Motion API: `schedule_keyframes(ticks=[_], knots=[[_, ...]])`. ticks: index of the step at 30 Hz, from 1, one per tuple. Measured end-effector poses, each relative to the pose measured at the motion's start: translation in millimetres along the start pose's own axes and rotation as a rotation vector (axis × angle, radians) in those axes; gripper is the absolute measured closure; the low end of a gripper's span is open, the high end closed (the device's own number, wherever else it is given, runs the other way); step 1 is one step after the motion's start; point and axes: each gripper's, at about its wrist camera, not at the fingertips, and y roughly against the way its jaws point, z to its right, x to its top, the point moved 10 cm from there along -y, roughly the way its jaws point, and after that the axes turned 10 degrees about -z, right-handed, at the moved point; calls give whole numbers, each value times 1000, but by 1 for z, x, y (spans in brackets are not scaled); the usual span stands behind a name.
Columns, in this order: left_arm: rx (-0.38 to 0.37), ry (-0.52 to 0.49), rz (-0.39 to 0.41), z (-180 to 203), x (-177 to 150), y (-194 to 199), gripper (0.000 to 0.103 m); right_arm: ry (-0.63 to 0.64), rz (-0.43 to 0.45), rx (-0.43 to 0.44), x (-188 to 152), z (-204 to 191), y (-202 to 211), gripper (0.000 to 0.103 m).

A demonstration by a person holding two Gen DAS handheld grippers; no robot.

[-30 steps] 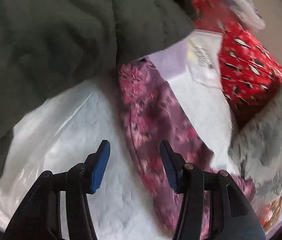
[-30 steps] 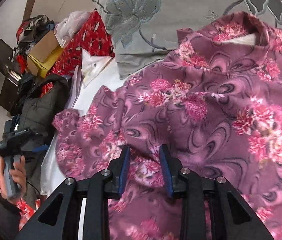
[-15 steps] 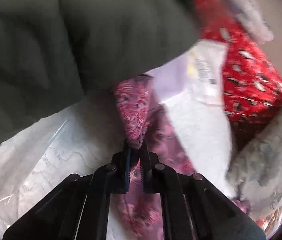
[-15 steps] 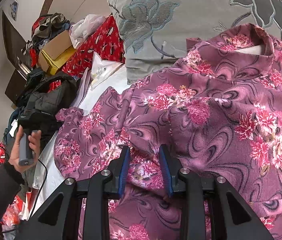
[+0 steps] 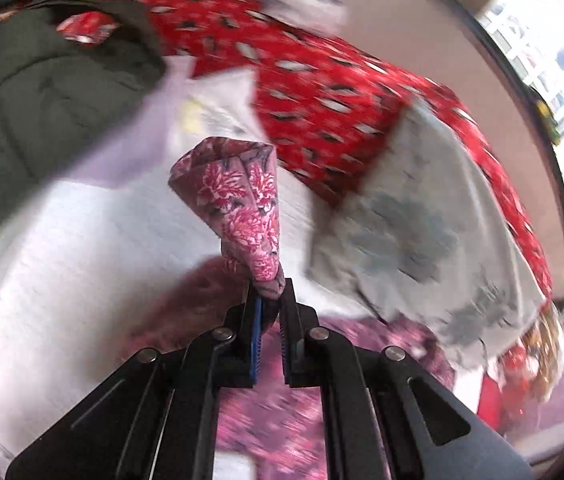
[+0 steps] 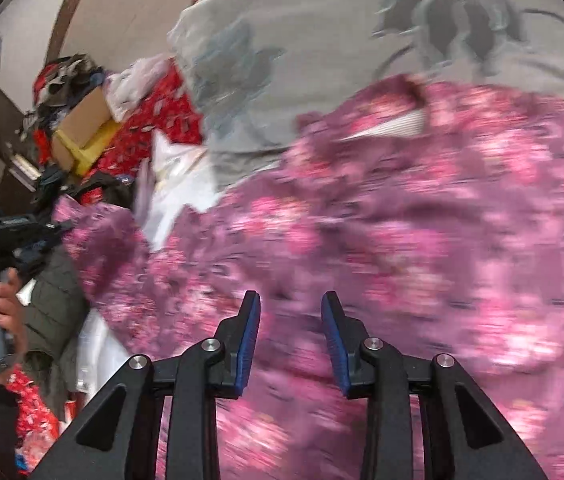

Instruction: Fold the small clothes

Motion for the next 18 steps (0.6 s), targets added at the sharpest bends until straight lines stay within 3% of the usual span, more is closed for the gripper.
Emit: schedule_keyframes(ticks=[5,9,14,18], knots=[[-29,-78,-35,59,-38,-4,97,-14,38,-125,-7,54,34,68],[-52,-121,-77,103,-71,-16,97,-46,58,-159,-19,89,52,69],[-72,-145,-164,148,-116,-53,97,-89,61,-74,-39,111,56,70],[-41,-171,-245,167,-160,-93,97,-122,81,3,-41,115,57,69]])
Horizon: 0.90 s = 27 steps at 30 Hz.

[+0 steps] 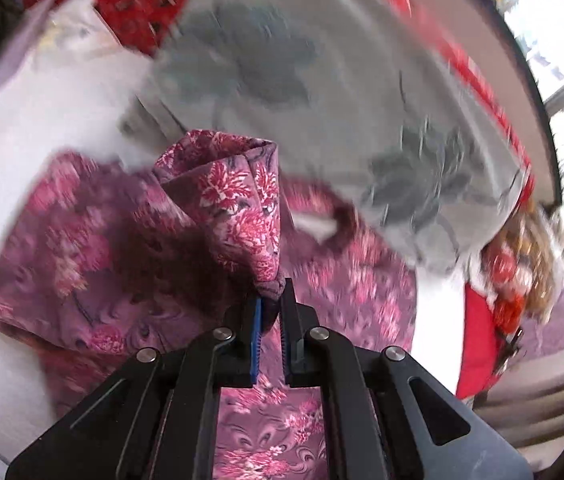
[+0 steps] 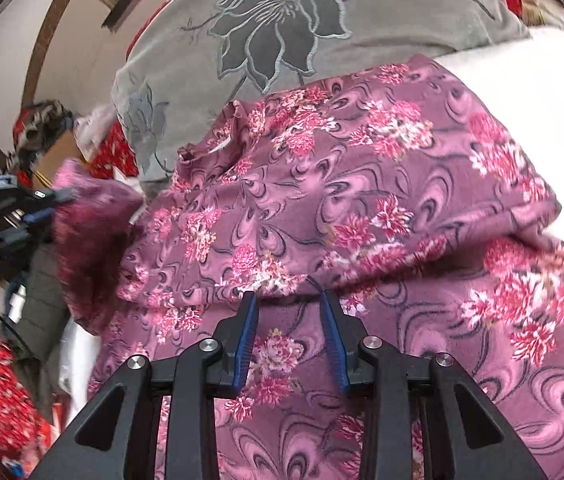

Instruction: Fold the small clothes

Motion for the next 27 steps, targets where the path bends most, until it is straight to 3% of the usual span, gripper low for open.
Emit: schedule_keyframes(ticks=[6,8,10,12,14,16,19,21,24,27], knots=[[47,29,-157,-1,-44,-64,93,-24,-7,64,-1,3,0,70],[6,47,-183,-7,-57,-63,91,-28,-14,73,-1,3,0,69],[-70,60,-179,-12,-67,-49,86,-39,-26,86,-1,4,0,69],[-137,72,-147,-27,-78,-23,75,-54,-46,99,-1,7,1,70],[-145,95,-95,-49,-82,-1,64,-86,-74,102,2,8,2,69],[-126,145,-46,-79,-84,13,63,-89,-76,74,7,3,5,63],[-115,244,-48,-120,-88,13,63,-9,-33,52,22,-24,13,58],[-148,312,-70,-140,-91,5,63,77,-17,34,29,-52,14,47],[-218,357,-71,-146,-94,-3,63,278,-12,-50,30,-99,4,36],[-231,347,-67,-144,-95,-5,63,457,-31,-153,25,-134,-22,36]])
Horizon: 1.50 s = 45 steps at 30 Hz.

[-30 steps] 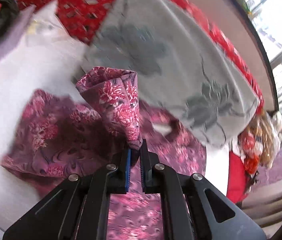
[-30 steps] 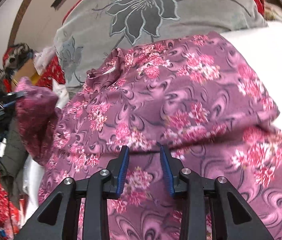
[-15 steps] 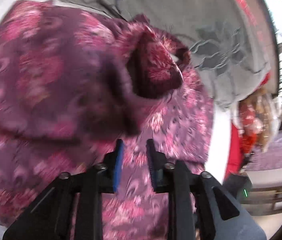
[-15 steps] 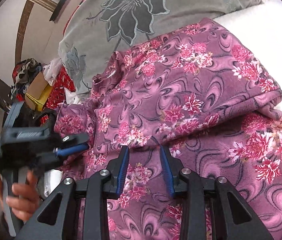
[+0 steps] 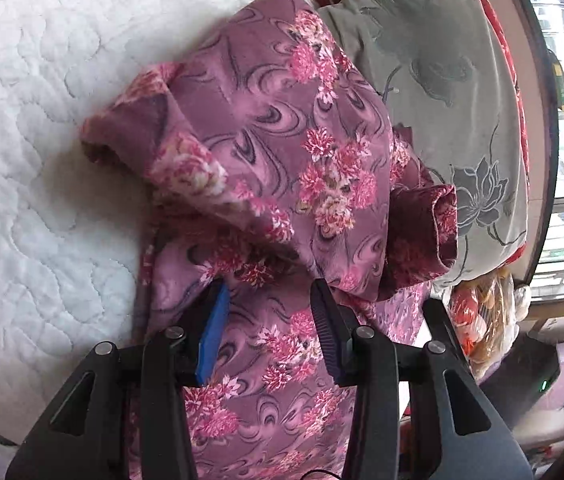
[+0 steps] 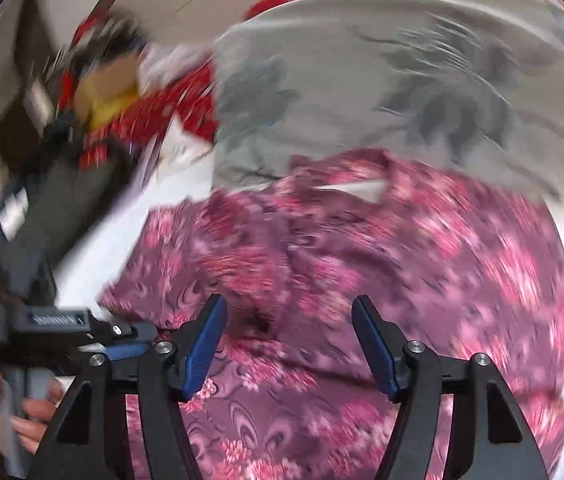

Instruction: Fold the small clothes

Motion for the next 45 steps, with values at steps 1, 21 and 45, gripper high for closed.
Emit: schedule_keyframes(ticks=[1,21,45], knots=[[1,-5,0,-2,1,2,63,24,-14,-17,2,-6,-8,36],[1,-12,8,-2,2,3,63,-457,107,115,7,133,40,96],[121,25,7,10,13,0,70,-676,164,179,-18,218,66,97]])
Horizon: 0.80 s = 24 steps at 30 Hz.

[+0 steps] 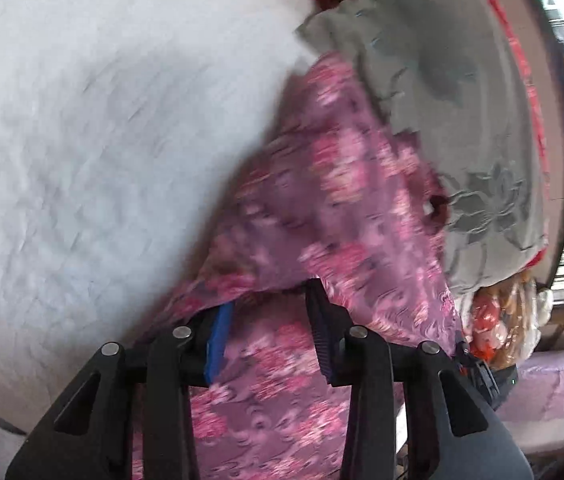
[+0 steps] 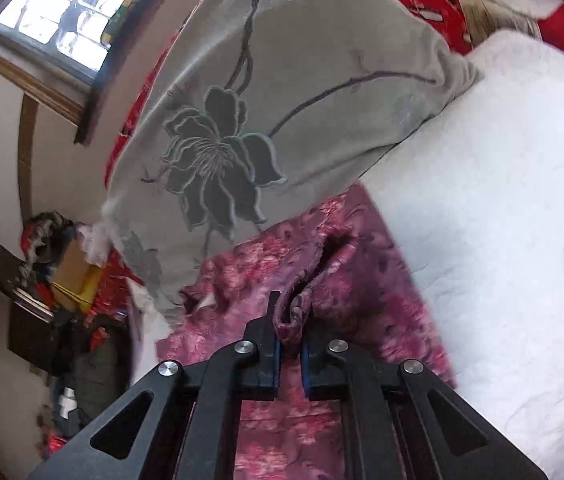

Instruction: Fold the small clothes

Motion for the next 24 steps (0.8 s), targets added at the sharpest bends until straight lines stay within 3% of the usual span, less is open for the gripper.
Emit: schedule_keyframes(ticks=[3,5,6,9,12,14,17,19,22,24], knots=[[-6,-36,-32,-11,-17,4,77,1,-150,-163,-23,36,-28,96],[-20,-77,-33,-6,-26,15,77,6,-189,-162,-36,46,-31,94],[-25,-101,-27,-2,-28,21,77,8,-170,-157,-36,44,-24,89],[-19,-195,45,25,-23,41,75,27,-77,-146,-28,30,6,89],[57,-252,96,40,-6,34,62,95,-22,-103,-23,9,21,89],[119,-239,49,35,3,7,62,128,-92,-127,-30,8,7,88],[163,-187,-53,17,-2,-22,65,115,-338,-234,-57,36,-36,97],[146,-207,-52,17,-11,-12,65,129,-322,-224,-56,31,-30,91],[143,-250,-100,6,-34,4,64,181,-391,-257,-65,26,-10,85],[150,-290,-143,-9,-58,19,58,268,-429,-309,-79,27,13,72]])
